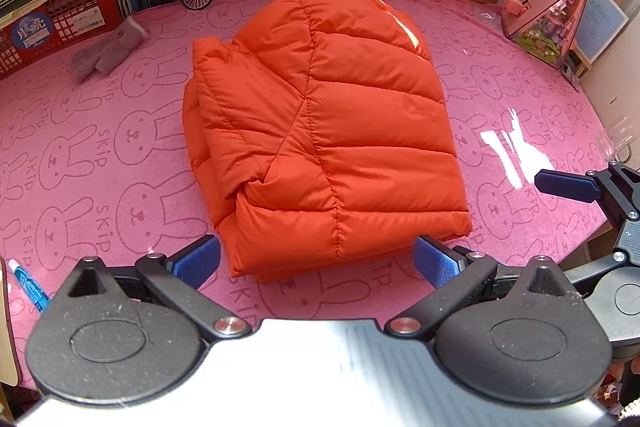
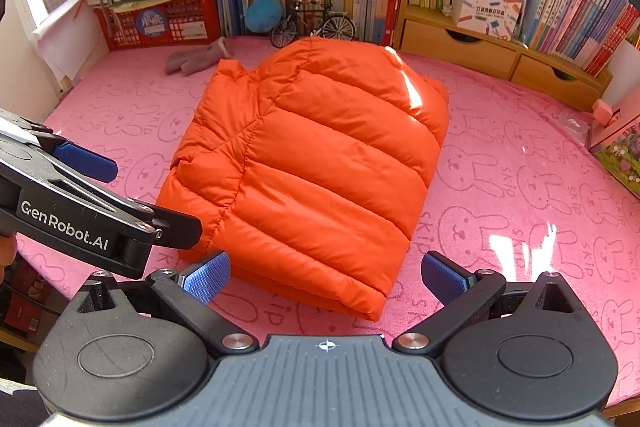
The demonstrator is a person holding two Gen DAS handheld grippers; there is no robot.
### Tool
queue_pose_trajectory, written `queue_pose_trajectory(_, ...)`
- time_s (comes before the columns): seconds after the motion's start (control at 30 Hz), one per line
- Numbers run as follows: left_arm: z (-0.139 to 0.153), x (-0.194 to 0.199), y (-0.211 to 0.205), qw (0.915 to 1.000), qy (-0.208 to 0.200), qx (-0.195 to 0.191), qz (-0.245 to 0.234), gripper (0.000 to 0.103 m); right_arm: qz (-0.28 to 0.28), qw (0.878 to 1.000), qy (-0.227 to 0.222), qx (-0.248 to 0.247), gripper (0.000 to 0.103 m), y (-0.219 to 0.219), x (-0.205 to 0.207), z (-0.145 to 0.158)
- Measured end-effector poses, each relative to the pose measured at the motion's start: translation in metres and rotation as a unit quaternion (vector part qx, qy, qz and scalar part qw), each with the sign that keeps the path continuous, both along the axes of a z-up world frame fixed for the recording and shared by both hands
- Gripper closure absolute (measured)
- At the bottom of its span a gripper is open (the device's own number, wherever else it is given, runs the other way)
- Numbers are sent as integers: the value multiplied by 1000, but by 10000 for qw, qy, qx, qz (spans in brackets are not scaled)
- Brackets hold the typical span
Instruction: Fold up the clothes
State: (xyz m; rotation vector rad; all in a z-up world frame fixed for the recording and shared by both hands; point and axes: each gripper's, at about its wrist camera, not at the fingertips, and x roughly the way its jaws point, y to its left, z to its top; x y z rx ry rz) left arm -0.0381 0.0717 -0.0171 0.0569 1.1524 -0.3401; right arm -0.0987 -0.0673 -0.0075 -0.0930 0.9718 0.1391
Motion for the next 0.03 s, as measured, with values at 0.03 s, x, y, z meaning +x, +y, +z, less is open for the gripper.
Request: queue_pose_trajectory(0.03,0,1,0,10000,4,5,10,0,-5,10000,4,4,0,0,0,0)
